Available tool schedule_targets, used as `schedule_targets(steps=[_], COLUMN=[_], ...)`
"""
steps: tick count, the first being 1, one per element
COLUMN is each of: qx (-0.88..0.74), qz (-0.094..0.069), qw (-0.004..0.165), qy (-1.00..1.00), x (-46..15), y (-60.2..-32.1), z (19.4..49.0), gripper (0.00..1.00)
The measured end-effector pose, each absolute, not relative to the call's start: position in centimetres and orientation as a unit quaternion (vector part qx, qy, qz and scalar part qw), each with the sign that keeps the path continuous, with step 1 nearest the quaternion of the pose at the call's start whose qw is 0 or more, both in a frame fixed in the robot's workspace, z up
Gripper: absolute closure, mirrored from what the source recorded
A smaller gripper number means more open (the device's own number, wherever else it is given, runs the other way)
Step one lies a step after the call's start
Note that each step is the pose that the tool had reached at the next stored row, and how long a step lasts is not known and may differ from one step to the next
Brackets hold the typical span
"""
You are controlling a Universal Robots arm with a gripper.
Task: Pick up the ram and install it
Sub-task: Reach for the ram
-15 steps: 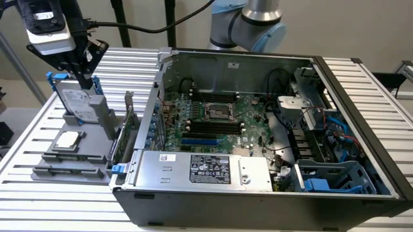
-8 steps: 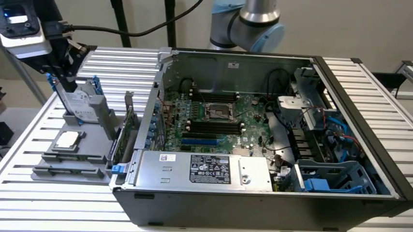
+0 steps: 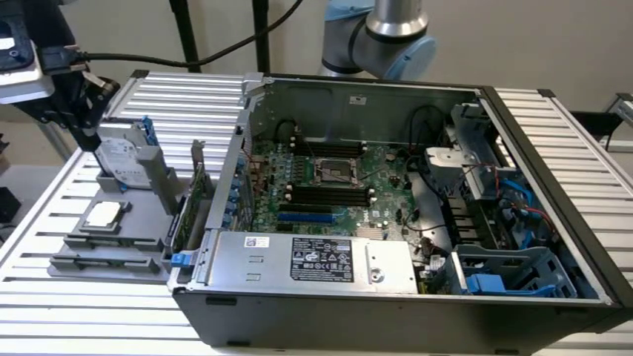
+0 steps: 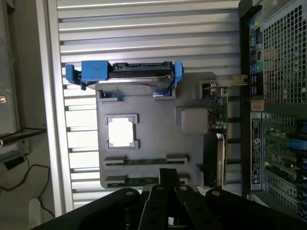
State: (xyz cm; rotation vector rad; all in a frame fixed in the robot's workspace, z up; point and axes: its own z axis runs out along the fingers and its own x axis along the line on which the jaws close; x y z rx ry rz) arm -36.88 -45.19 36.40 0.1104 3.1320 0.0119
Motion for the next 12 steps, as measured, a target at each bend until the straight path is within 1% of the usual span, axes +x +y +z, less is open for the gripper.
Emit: schedule_targets(steps=[12], qx=[0.035], qz=[0.002], qw=[-0.006], qy=[0.999], x=[-37.7], y=[-48.4], z=[35.9], gripper=[0.89])
